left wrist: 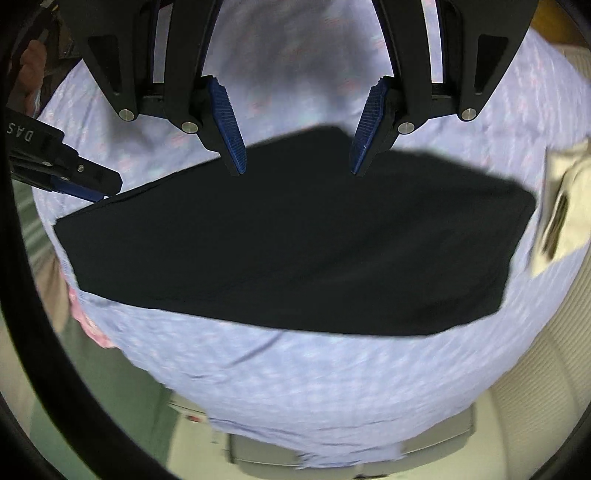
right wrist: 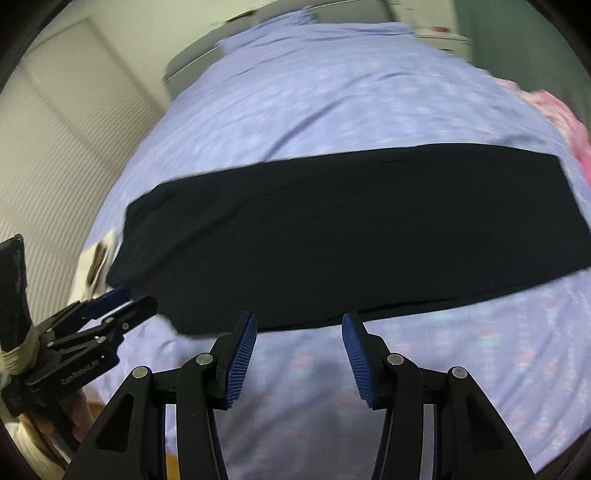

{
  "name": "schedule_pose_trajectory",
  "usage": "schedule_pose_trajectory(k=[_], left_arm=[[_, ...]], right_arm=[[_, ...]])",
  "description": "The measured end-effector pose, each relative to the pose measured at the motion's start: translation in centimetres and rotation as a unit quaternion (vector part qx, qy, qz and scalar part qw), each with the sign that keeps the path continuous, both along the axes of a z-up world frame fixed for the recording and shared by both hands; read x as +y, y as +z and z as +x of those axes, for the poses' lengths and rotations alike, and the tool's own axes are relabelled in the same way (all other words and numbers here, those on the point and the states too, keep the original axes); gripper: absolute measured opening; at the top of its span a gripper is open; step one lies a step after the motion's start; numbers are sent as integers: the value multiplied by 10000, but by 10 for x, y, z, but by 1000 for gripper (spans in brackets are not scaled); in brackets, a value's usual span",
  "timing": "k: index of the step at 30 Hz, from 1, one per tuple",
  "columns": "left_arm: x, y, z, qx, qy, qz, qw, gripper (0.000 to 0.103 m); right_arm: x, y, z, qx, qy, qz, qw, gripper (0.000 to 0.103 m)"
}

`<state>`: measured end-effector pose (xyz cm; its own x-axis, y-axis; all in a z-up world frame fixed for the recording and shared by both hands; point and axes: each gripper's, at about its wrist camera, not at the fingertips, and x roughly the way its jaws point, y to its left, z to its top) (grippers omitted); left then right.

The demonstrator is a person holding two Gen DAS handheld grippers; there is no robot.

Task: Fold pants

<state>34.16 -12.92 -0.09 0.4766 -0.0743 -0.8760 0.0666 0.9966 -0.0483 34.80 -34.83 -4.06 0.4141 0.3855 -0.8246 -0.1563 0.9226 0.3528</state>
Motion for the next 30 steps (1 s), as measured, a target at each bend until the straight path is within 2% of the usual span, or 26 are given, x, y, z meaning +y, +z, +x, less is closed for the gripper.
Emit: schedule_pose_trajectory(k=[7, 12, 16, 21, 26, 30], left_arm=[[85, -14, -31, -58, 175, 190, 9997, 57], [113, -29, -40, -111, 11, 296, 9995, 57], [141, -39, -53, -45, 97, 225, 9997, 57], [146, -57, -47, 157, 456, -76, 9988, 57], [150, -69, -44, 260, 595, -190, 9977, 57], [155, -68, -42, 215, 747, -187, 9968, 57]], right_arm=[[97, -15, -25, 64, 442, -119, 9989, 50], [147, -31, -35, 66, 516, -208, 9984, 50], [168, -46, -34, 102, 533, -265, 9982, 50], [178, -65, -25, 23, 591, -218, 9980, 49], [189, -95, -8, 360, 651, -270, 9969, 49], [193, -86, 2, 89, 779, -363, 9963, 49]])
